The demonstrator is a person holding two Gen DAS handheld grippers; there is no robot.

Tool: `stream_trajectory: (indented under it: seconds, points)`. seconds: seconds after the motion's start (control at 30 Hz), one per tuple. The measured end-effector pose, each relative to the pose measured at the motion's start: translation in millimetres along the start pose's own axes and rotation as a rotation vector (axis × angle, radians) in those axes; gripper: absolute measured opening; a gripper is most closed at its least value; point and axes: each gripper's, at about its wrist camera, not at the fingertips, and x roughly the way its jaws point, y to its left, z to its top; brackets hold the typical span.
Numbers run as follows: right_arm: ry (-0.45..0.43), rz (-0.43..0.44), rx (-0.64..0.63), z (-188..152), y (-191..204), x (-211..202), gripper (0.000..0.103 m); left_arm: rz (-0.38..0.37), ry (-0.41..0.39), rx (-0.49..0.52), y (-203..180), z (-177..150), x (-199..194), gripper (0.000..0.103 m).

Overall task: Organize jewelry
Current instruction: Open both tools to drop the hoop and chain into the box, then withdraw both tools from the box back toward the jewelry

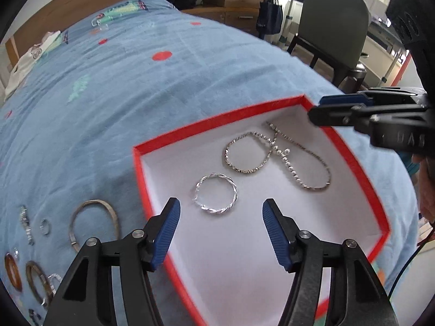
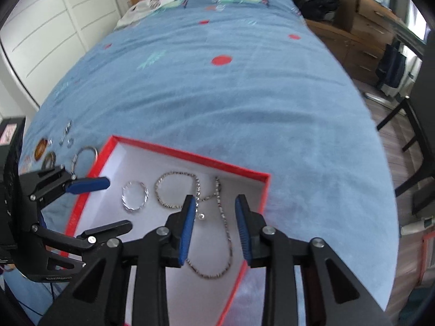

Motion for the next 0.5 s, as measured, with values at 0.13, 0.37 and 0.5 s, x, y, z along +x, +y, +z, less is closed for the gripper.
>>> stream_trajectory:
  seconds: [0.13, 0.37, 0.5]
  points:
    - [-0.052, -0.043, 0.037, 1.8, 0.4, -43.2, 0.03, 0.017, -0.065, -0.02, 7.5, -6.2, -43.7, 0.065]
    - [-0.17, -0.076, 0.059, -2.2, 34.0, -130.2, 0.042, 0.084, -0.175, -0.063, 39.5, -40.4, -130.7, 0.067]
    - [-0.231, -0.076, 0.056, -9.6, 67.9, -173.0, 0.043, 0.139, -0.217, -0.088, 69.6, -70.7, -182.0, 0.072]
